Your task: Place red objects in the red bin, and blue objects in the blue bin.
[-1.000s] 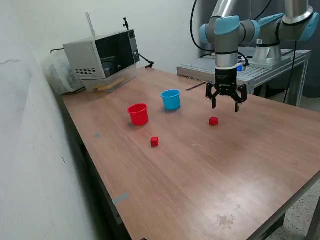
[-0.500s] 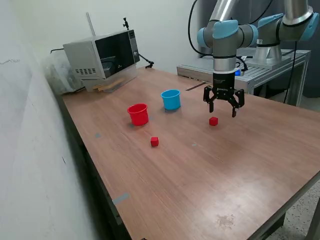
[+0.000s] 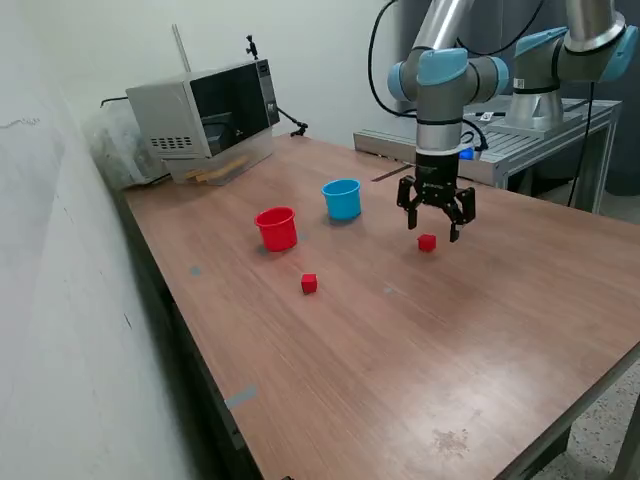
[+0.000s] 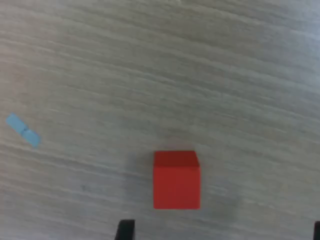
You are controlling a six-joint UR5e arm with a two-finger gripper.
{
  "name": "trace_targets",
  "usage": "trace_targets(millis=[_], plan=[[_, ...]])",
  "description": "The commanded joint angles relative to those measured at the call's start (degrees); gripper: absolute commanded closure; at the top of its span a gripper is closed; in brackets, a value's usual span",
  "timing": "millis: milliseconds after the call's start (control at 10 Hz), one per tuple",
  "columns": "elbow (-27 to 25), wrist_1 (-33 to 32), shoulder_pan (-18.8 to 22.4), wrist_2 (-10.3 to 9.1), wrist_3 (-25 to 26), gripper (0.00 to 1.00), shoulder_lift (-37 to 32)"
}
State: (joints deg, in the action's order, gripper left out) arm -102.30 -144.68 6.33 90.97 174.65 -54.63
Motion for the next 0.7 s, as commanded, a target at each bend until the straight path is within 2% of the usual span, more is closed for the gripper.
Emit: trace_targets(millis=[0,600], plan=[[-0.2,-0.9,-1.0,0.27,0.9,0.00,0.3],[-2.6,-1.5,-2.5,0.44,0.7,0.00,-0.1]])
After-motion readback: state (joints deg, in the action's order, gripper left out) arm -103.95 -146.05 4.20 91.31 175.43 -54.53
